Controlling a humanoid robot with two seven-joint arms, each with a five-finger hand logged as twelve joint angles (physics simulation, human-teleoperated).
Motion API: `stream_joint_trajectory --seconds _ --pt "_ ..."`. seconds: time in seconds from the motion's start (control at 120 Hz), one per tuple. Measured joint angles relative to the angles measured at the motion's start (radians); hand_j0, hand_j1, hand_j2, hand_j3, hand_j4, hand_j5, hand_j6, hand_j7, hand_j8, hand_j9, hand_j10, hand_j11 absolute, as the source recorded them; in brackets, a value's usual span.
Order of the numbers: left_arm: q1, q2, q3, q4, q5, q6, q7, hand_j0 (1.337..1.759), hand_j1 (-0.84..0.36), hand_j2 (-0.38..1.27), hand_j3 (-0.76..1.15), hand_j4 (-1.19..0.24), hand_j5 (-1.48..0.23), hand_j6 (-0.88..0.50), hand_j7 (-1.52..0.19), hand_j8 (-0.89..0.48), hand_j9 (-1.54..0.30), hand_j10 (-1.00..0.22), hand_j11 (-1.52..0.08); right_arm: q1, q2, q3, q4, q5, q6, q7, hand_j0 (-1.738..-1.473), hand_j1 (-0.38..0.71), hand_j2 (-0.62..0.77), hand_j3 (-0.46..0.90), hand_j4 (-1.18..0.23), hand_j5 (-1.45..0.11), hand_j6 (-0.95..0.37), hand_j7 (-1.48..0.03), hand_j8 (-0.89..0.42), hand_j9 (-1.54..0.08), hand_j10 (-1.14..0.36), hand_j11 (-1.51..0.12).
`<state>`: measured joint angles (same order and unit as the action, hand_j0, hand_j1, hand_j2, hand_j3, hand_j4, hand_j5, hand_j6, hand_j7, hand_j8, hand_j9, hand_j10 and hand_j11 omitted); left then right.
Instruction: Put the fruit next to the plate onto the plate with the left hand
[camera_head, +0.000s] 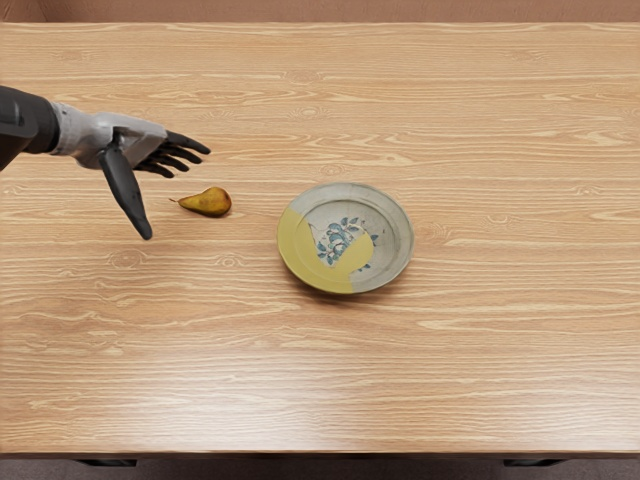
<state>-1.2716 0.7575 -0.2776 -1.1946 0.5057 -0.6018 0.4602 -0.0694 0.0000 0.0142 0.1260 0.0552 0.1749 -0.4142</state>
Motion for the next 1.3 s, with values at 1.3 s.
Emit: stream_joint_trajectory --seconds 1.3 --pt "0.013 -0.430 0.218 0.126 0.637 0.481 0.151 1.658 0.26 0.02 0.00 -0.08 -0.10 -0.08 -0.10 -0.08 -0.10 -0.08 -0.10 0.005 0.000 0.001 0.000 0.000 0.000 -0.005 -1.658 -0.35 0.00 0.00 0.00 0.00 0.00 0.00 0.00 0.00 0.00 0.00"
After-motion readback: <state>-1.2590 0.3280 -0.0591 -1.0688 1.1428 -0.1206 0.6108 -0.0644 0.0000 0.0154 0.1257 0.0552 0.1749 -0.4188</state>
